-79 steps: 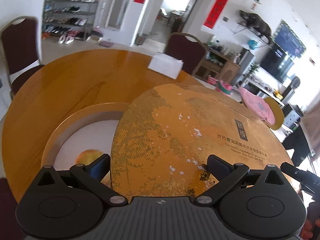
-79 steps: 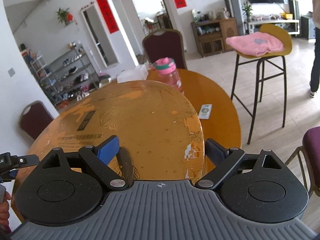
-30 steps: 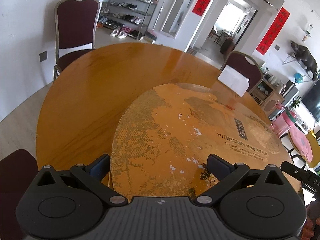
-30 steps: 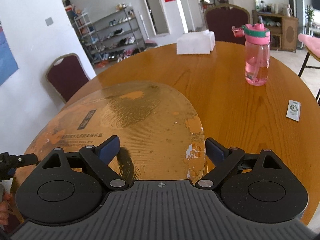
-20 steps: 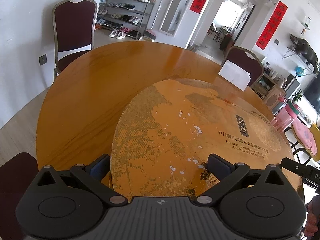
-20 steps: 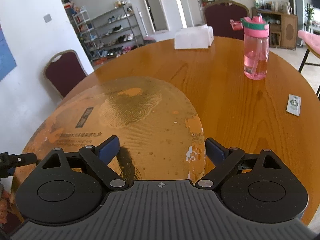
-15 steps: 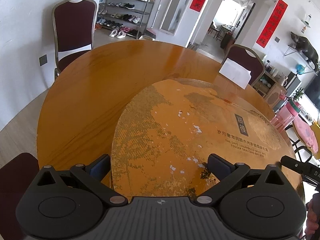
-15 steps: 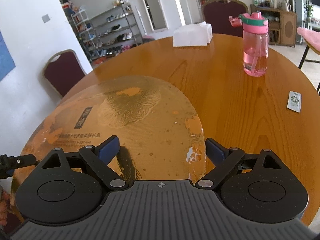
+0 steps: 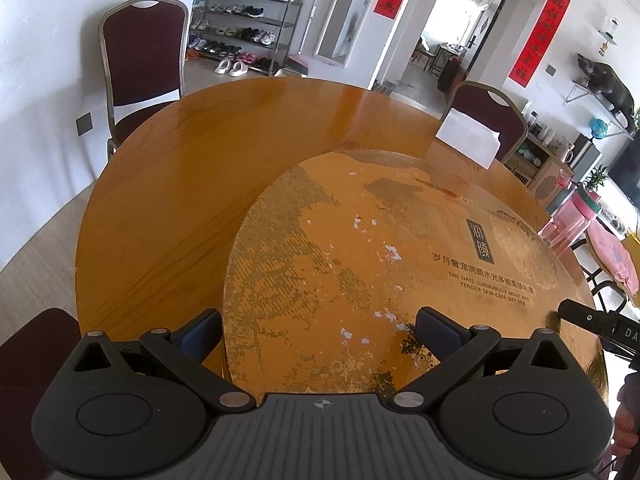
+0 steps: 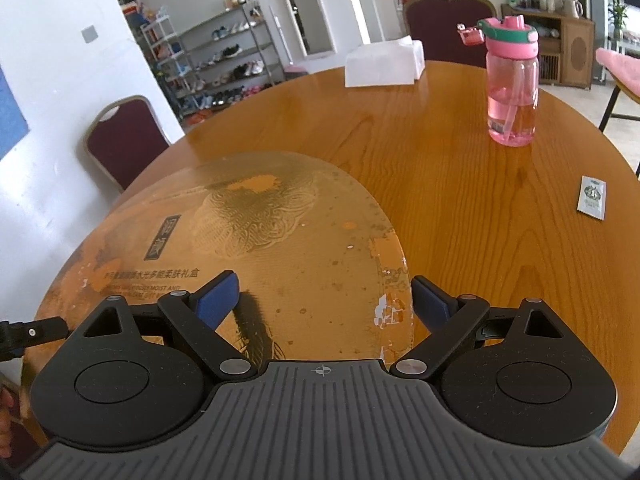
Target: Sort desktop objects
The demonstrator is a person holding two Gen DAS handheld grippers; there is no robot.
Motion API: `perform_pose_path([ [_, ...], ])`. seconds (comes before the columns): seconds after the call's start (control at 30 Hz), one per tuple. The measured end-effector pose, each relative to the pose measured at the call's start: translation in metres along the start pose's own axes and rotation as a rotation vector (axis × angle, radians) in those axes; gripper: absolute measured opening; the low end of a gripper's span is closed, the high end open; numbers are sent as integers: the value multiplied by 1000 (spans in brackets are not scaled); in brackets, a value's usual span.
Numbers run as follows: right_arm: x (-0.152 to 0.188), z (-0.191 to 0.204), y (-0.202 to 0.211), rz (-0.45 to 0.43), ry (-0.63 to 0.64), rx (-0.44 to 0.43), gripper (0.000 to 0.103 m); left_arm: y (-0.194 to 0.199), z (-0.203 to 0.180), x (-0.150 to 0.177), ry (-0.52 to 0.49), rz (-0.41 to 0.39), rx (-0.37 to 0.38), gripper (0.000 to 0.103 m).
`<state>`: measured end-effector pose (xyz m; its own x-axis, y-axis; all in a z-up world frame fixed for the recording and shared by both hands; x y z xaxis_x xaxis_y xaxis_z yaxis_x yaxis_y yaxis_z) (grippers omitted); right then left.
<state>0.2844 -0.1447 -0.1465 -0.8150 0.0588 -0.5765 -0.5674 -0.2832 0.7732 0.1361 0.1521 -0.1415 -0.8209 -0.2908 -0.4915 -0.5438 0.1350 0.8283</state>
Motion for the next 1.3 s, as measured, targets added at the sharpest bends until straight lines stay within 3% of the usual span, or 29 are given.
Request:
perform_pose_path([
  [0.43,9,5,4,-36,43,46,92,4,-2,3,-60,8,-31,98],
  [0.5,5,9,15,-30,53,64,90,16,1,1,-68,16,-82,99],
  [0.67,-6,26,57,-37,122,123,95,49,11,1,-127,27,-324,101],
  [0.73,2,33,64,16,139,145,95,57,12,3,-161,37,-413,101],
  [0.93,34,47,72,167,136,152,92,53,7,4,-182,54,-410,103],
  [1.3,55,50,72,245,140,142,92,38,22,14,-180,128,-493,102],
])
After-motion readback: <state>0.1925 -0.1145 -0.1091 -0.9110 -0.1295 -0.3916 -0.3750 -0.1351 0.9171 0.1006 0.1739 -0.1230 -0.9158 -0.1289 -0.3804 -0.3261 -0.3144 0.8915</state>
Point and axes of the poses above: each gripper's, at about its wrist camera, not at the fingertips, and y roughly against the way its jaws point, z to its left, x to its underside, the point moved 9 cm from there along -y, roughly the way its jaws point, and after that the axes turned 11 degrees about z, right-handed, at the moved point
